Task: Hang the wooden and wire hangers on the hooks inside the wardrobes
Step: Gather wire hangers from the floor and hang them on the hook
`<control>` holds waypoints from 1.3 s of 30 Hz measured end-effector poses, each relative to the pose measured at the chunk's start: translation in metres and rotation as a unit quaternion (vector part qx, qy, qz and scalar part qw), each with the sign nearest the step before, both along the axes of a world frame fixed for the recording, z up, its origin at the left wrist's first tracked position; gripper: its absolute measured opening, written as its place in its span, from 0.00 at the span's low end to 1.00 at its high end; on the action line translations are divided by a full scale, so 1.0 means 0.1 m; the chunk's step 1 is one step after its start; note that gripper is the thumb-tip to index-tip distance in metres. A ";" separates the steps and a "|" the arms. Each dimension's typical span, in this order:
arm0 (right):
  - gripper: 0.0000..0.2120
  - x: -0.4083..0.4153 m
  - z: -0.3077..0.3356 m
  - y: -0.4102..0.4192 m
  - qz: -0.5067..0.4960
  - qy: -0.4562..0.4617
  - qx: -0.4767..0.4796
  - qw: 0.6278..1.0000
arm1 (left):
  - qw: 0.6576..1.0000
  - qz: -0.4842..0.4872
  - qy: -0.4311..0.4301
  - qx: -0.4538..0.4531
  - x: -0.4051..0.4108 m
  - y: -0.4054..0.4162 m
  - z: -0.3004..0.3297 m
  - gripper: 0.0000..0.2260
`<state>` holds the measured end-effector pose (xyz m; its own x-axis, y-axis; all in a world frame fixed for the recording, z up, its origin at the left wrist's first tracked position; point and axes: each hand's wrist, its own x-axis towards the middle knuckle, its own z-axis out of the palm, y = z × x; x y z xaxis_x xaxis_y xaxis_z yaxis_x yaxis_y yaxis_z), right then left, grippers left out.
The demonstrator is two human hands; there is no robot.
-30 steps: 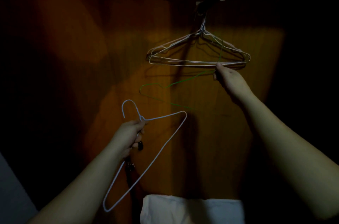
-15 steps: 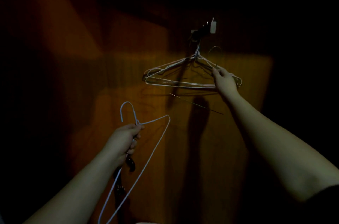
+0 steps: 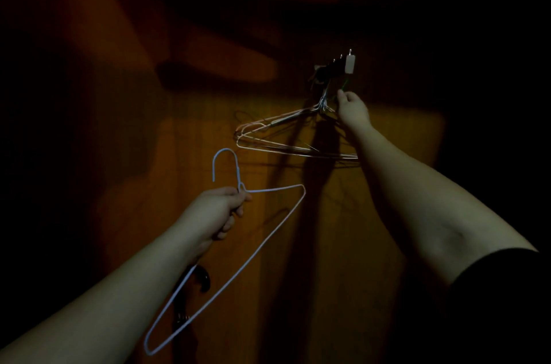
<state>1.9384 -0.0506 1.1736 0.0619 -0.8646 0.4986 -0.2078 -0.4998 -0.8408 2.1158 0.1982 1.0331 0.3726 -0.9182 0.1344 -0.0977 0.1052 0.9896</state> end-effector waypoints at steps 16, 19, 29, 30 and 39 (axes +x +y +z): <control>0.12 0.11 -0.18 -0.14 0.032 0.053 -0.036 0.997 | 1.000 -0.012 -0.018 -0.002 -0.06 0.04 0.03 0.08; 0.13 0.10 -0.16 -0.19 0.016 0.088 -0.047 0.995 | 1.000 -0.012 -0.020 -0.004 -0.08 0.04 0.03 0.08; 0.23 0.01 -0.15 -0.31 -0.090 0.196 -0.041 0.976 | 1.000 -0.011 -0.009 0.014 -0.08 -0.01 -0.11 0.08; 0.24 0.01 -0.16 -0.32 -0.103 0.194 -0.041 0.975 | 1.000 -0.010 -0.010 0.015 -0.08 -0.01 -0.12 0.08; 0.28 0.03 -0.12 -0.30 -0.151 0.204 -0.033 0.967 | 1.000 -0.019 -0.001 0.018 -0.12 -0.05 -0.16 0.07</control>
<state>1.9414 -0.0805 1.1611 0.0144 -0.8410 0.5408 -0.6611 -0.4137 -0.6259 2.1041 0.1935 1.0173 0.3378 -0.9356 0.1027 -0.0966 0.0741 0.9926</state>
